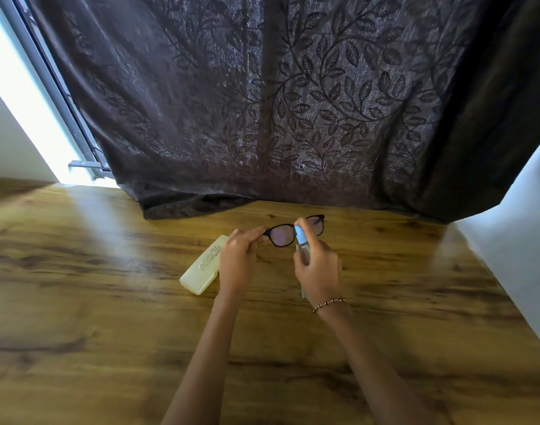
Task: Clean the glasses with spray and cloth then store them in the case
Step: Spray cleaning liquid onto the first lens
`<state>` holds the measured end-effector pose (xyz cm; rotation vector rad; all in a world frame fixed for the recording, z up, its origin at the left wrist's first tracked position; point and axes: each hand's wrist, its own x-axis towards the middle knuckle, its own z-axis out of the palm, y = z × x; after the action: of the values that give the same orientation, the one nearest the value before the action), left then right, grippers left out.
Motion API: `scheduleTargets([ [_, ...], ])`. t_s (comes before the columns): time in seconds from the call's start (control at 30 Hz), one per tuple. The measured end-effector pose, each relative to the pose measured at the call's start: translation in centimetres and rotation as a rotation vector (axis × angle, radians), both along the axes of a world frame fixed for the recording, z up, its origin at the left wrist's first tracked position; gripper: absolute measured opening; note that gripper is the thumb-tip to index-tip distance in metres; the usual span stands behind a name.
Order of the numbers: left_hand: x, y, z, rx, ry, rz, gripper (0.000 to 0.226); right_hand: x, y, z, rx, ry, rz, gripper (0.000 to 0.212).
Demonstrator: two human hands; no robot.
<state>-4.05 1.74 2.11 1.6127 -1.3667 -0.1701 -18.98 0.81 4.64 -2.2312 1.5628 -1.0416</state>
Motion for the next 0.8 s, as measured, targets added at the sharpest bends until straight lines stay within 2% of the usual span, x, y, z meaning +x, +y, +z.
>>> scheduleTargets([
  [0.27,0.03,0.10,0.02,0.014,0.024,-0.004,0.027,-0.03,-0.27,-0.24,0.025,0.070,-0.050,0.058],
  [0.5,0.01,0.18,0.03,0.023,0.052,0.008,0.026,0.24,-0.34,-0.79,0.035,0.044,-0.081,0.058],
  [0.8,0.05,0.07,-0.15,0.016,0.030,0.005,0.028,0.49,-0.40,-0.67,0.035,0.064,-0.029,0.059],
])
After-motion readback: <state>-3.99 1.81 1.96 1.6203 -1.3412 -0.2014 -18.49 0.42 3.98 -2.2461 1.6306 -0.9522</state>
